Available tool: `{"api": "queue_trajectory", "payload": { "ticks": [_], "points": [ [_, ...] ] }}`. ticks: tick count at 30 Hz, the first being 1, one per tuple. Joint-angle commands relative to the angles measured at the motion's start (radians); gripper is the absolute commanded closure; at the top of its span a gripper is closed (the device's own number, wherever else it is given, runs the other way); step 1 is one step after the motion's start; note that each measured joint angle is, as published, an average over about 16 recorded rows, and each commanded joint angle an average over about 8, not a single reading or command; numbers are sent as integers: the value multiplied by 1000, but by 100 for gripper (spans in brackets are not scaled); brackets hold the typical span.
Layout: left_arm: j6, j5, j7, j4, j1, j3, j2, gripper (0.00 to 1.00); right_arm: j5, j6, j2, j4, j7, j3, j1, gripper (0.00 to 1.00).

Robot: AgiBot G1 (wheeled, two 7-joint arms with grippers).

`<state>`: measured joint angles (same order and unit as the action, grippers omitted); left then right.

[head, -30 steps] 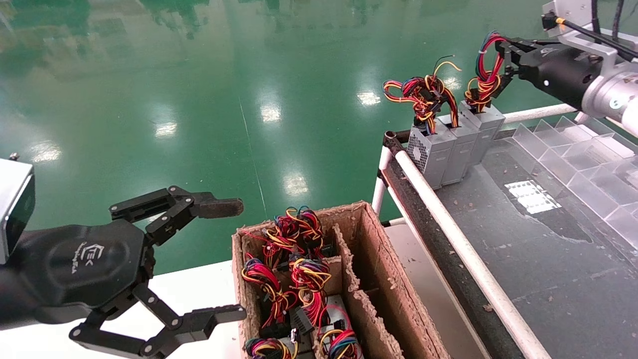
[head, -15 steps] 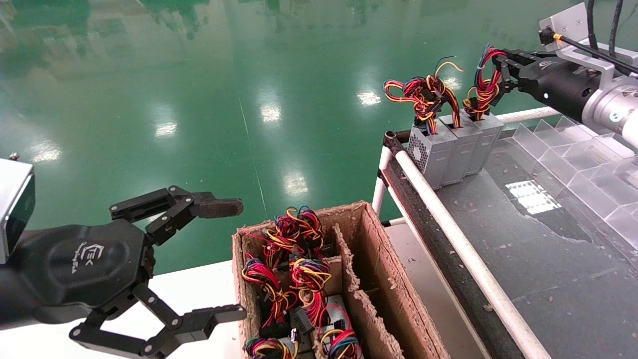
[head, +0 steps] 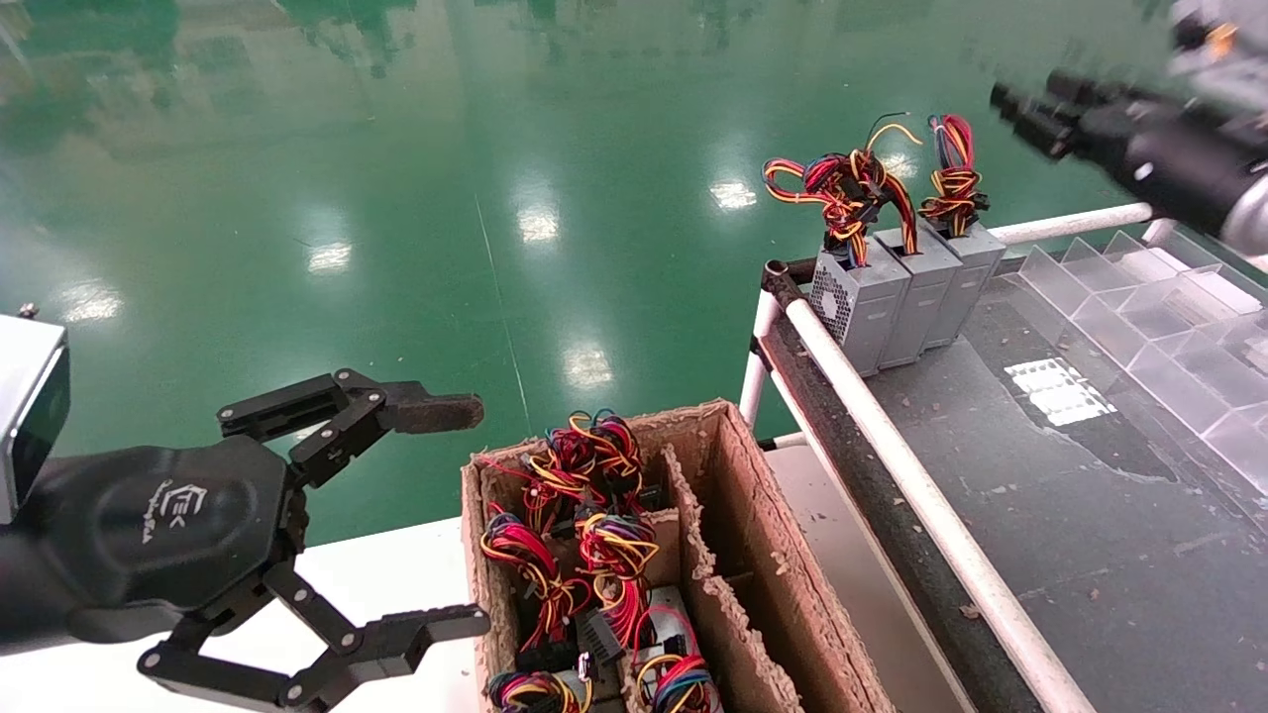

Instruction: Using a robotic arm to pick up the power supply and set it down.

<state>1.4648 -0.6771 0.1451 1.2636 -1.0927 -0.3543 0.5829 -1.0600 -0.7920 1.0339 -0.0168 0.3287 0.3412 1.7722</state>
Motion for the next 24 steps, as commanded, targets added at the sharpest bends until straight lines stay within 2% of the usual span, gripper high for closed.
{"api": "queue_trajectory", "payload": {
  "ticks": [1,24],
  "points": [
    [0,0,0,0,0,0,0,0,12,-28,-11,2,-30,-8,0,0],
    [0,0,0,0,0,0,0,0,136,-293,-173,-492,-225,-29,-272,0]
  ]
}}
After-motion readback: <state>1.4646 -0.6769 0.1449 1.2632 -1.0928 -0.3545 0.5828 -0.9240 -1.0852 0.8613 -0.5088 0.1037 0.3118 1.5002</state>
